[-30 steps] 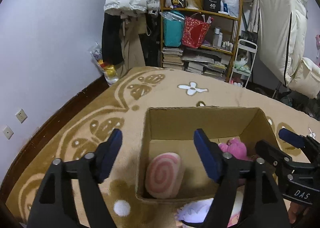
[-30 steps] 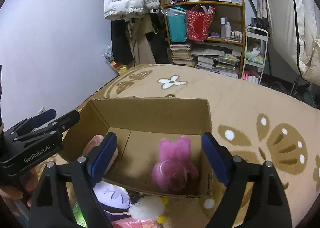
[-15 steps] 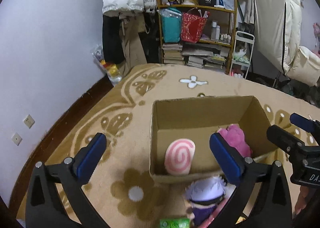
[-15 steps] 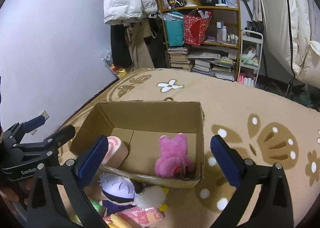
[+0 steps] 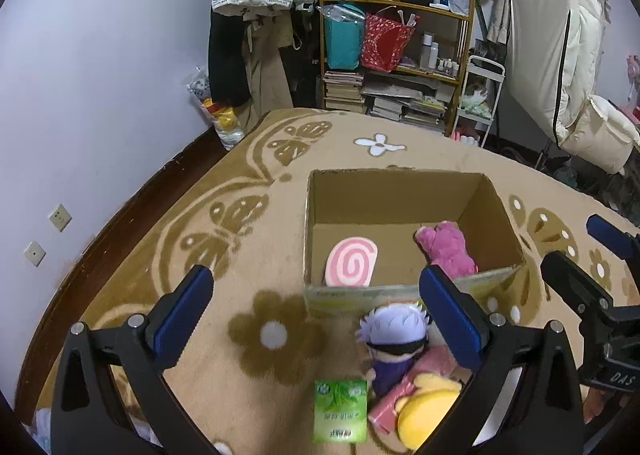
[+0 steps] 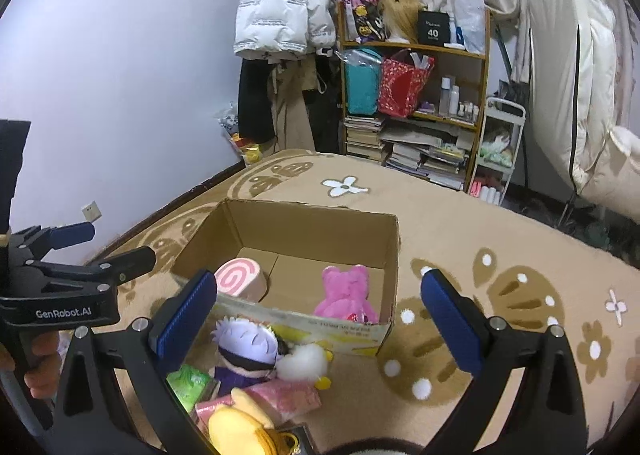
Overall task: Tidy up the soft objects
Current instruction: 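Move both tools back over the remaining pile beside the box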
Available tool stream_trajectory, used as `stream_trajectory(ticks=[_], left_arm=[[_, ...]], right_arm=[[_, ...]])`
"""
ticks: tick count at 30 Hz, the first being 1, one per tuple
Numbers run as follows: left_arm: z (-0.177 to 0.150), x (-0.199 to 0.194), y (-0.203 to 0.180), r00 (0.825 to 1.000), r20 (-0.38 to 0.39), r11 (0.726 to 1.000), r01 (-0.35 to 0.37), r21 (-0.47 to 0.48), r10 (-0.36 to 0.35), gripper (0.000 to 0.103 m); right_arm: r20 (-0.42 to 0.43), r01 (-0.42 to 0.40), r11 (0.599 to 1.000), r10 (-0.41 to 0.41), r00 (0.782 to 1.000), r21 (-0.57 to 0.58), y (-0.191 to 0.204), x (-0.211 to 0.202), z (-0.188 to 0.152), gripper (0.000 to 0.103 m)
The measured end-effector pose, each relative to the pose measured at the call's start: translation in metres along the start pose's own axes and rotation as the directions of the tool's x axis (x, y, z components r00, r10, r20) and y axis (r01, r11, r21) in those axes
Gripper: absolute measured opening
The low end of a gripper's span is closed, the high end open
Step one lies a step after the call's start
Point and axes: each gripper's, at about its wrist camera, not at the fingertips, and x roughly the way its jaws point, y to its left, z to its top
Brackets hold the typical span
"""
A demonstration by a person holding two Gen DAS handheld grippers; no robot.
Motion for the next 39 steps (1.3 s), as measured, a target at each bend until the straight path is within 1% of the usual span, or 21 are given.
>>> stream_trajectory(ticks=[3,6,9,11,14,17,20,25,28,31,34,39], left_arm=[[-0.006,-0.006,0.002,1.0,-0.012,1.0,-0.009,-0.003,0.009,0.102],[-0.015,-0.01,0.006,1.0,-0.031,1.0,-0.006,-0.02,0.005,0.102],[-0.025,-0.01,0.01,0.998,-0.052,0.999,-0.042,-0.022,0.041,0.102],[-0.034,-0.009,0.013,0.997,-0.073,0.999,-0.031,-0.021,0.029,0.102],[-0.043,-0.004,0.014,0.995,-0.095,0.999,-0.038,-0.018,0.036,0.102],[-0.053,0.005,0.018,0.991,-0.135,0.999,-0.025,-0.048,0.019,0.102],[-0.062,0.015,0.02,0.985,-0.171,0.998,-0.018,-0.06,0.008,0.102],[-0.072,0.031,0.019,0.974,-0.227,0.997,0.003,-0.078,-0.02,0.102],[-0.077,0.039,0.019,0.967,-0.254,0.995,0.001,-0.101,-0.027,0.102],[-0.083,0.047,0.021,0.959,-0.283,0.993,-0.027,-0.112,-0.006,0.102],[-0.087,0.053,0.023,0.95,-0.31,0.99,-0.012,-0.138,-0.031,0.102],[-0.093,0.066,0.019,0.934,-0.354,0.991,-0.007,-0.135,-0.042,0.102]], right_arm=[[-0.016,-0.006,1.0,0.006,1.0,0.011,0.003,-0.007,-0.004,0.103],[-0.015,-0.008,1.0,0.008,1.0,0.017,0.007,-0.014,-0.01,0.103],[-0.033,-0.021,1.0,0.021,0.999,-0.003,0.014,-0.017,-0.02,0.103],[-0.051,-0.031,0.999,0.03,0.998,-0.011,0.019,-0.018,-0.028,0.103],[-0.079,-0.046,0.999,0.046,0.996,0.009,0.022,-0.016,-0.039,0.103],[-0.116,-0.071,0.997,0.073,0.991,0.025,0.025,-0.011,-0.054,0.103],[-0.138,-0.073,0.997,0.075,0.988,0.02,0.031,-0.004,-0.068,0.103],[-0.192,-0.089,0.995,0.098,0.976,0.052,0.033,0.012,-0.087,0.103],[-0.214,-0.09,0.994,0.101,0.972,0.061,0.033,0.02,-0.093,0.103],[-0.23,-0.094,0.994,0.106,0.968,0.063,0.033,0.025,-0.096,0.103],[-0.238,-0.094,0.994,0.106,0.965,0.06,0.035,0.029,-0.098,0.103],[-0.266,-0.097,0.993,0.11,0.958,0.062,0.039,0.038,-0.102,0.103]])
